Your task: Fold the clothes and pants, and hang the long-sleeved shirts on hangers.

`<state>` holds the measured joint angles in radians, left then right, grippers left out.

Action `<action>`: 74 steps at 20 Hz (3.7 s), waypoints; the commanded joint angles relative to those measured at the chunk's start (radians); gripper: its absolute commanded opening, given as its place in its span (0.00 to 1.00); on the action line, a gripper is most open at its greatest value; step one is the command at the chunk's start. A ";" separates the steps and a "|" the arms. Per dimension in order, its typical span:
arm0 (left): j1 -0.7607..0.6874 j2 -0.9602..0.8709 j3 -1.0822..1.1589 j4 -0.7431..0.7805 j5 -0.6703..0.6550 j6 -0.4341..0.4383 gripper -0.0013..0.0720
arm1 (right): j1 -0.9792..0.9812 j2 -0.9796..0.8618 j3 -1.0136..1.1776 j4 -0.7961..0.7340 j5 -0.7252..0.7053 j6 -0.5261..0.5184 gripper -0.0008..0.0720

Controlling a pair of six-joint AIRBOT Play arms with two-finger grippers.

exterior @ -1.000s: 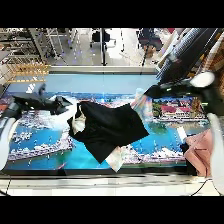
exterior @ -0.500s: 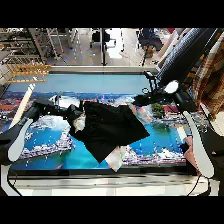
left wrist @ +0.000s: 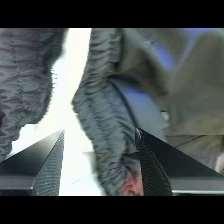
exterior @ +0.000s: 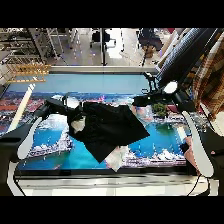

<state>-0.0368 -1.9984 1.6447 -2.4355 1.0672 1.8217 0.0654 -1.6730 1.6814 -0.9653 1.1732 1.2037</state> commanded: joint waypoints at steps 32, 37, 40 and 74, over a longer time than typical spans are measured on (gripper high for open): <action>0.384 1.208 0.032 -0.266 -0.100 0.098 0.03 | -0.330 0.996 0.004 -0.484 -0.431 -0.020 0.04; 0.359 1.236 0.031 -0.248 -0.169 0.202 0.03 | -0.330 0.938 0.003 -0.331 -0.746 -0.020 0.04; 0.318 1.107 0.007 -0.240 -0.082 0.202 0.03 | -0.317 0.797 0.003 -0.250 -0.635 -0.021 0.04; 0.241 0.094 -0.109 0.115 0.152 -0.215 0.96 | -0.167 0.115 -0.756 0.273 -0.022 0.096 0.70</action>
<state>0.2310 -1.8767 1.5421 -2.3035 1.2663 1.6386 -0.1558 -1.5658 1.0241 -0.7761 1.2667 1.3041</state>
